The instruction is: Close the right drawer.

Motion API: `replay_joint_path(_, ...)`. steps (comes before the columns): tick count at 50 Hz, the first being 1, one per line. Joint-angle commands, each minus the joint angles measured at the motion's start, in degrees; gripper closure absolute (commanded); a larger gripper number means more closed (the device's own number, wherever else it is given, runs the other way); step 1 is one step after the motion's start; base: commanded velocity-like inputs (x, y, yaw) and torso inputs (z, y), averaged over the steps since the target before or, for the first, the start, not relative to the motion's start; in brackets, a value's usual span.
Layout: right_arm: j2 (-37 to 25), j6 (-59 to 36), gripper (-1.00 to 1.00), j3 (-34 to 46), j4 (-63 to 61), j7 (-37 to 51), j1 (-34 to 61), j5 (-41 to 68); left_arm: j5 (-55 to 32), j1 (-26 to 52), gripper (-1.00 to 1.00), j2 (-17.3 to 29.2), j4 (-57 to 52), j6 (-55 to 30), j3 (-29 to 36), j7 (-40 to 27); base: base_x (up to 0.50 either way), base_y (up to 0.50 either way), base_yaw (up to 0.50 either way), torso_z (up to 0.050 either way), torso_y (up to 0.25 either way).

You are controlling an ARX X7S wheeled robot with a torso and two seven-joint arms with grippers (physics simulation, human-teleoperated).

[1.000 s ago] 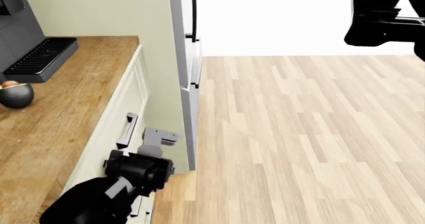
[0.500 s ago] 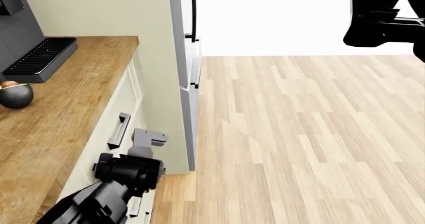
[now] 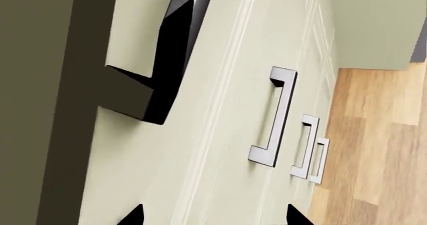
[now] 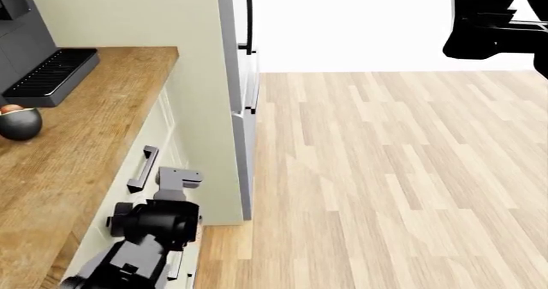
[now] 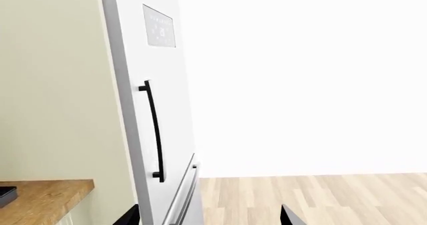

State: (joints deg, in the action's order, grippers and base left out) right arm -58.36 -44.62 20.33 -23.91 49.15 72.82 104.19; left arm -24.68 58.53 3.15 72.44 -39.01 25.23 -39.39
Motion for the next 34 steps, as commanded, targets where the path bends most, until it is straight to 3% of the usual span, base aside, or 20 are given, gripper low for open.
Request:
replay_joint_path(1, 0.0, -0.1, -1.0, 0.0, -0.1, 0.2, 0.2, 0.2, 16.0, -1.0, -1.0, 2.2, 2.5, -4.2, -12.6, -3.4, 0.0, 0.0, 0.0, 0.0, 0.0)
replay_joint_path(19, -0.1, -0.1, -1.0, 0.0, -0.3, 0.2, 0.2, 0.3, 22.2, -1.1, -1.0, 2.5, 2.5, -4.6, -21.2, -5.0, 0.0, 0.0, 0.0, 0.0, 0.0)
replay_joint_path(34, 0.1, -0.1, -1.0, 0.0, -0.4, 0.3, 0.3, 0.3, 24.2, -1.1, -1.0, 1.6, 2.5, -3.3, -21.8, -2.4, 0.0, 0.01, 0.0, 0.0, 0.0)
